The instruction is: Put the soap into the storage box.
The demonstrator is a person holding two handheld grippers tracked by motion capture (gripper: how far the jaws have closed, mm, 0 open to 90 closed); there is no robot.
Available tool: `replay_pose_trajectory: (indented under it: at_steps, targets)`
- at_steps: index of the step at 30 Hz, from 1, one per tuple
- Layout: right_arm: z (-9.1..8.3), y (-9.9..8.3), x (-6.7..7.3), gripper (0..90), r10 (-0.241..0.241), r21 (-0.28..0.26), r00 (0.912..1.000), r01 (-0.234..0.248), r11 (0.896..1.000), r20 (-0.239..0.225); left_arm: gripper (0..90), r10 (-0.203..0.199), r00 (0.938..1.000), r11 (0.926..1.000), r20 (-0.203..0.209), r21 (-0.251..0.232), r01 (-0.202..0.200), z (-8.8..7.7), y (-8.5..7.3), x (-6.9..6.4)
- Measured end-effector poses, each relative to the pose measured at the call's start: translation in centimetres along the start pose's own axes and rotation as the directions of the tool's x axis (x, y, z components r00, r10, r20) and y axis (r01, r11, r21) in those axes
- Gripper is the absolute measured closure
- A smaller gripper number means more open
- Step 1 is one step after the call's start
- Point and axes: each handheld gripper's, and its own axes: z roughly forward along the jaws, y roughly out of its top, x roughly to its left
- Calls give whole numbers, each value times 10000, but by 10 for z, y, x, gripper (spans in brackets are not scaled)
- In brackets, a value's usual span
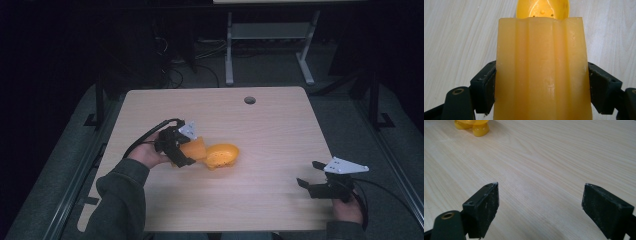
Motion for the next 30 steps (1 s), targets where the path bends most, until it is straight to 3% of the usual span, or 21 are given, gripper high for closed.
replay_pose_trajectory:
  at_steps: [13,30]
  targets:
    - [-1,1,1,137,-25,-82,10000,25,10000,-22,208,433,9991,9991,50,18,-433,6,25,3]
    - [-1,2,0,137,-86,-142,10000,85,9999,-5,208,785,9953,9969,562,-77,-782,19,55,5]
